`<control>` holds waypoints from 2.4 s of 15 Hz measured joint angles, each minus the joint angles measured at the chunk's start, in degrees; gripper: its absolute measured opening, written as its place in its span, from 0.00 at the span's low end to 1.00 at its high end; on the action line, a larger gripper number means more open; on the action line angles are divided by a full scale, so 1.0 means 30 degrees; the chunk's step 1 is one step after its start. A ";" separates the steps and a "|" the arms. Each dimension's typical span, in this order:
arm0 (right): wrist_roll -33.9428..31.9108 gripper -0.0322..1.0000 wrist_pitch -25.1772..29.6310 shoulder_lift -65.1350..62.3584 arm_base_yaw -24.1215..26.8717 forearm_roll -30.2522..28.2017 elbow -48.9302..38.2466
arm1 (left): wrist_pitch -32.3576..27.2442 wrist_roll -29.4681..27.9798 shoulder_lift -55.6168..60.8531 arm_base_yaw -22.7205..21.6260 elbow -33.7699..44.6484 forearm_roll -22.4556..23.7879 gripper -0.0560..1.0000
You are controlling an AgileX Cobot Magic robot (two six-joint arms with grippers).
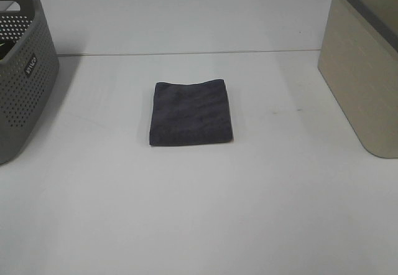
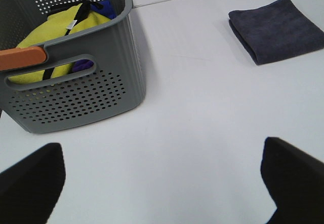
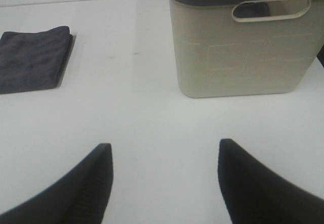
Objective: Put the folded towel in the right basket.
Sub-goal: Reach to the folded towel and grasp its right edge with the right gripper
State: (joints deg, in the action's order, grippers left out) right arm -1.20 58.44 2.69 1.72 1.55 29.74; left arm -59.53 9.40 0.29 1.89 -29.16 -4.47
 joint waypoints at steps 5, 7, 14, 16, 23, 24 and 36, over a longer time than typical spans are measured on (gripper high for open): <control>0.0000 0.60 -0.4030 0.6303 0.0000 0.0076 0.2139 | 0.0000 0.0000 0.0000 0.0000 0.0000 0.0000 0.99; 0.0000 0.60 -0.5099 0.9339 0.0000 0.0153 0.3762 | 0.0000 0.0000 0.0000 0.0000 0.0000 0.0000 0.99; 0.3266 0.60 -0.5042 2.1276 0.0000 0.4717 1.2605 | 0.0000 0.0000 0.0000 0.0000 0.0000 0.0000 0.99; 0.4049 0.60 -0.4736 2.3128 0.0000 0.5462 1.4381 | 0.0000 0.0000 0.0000 0.0000 0.0000 0.0000 0.99; 0.4507 0.60 -0.4545 3.0195 -0.3686 0.5099 1.8869 | 0.0000 0.0000 0.0000 0.0000 0.0000 0.0000 0.99; 0.4507 0.60 -0.4545 3.1112 -0.4221 0.5099 1.8946 | 0.0000 0.0000 0.0000 0.0000 0.0000 0.0000 0.99; 0.5329 0.66 -0.2941 4.1043 -0.5481 1.1096 2.0378 | 0.0000 0.0000 0.0000 0.0000 0.0000 0.0000 0.99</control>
State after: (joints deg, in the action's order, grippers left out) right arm 14.78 49.62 125.82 -14.73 34.84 90.87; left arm -59.53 9.40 0.29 1.89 -29.16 -4.47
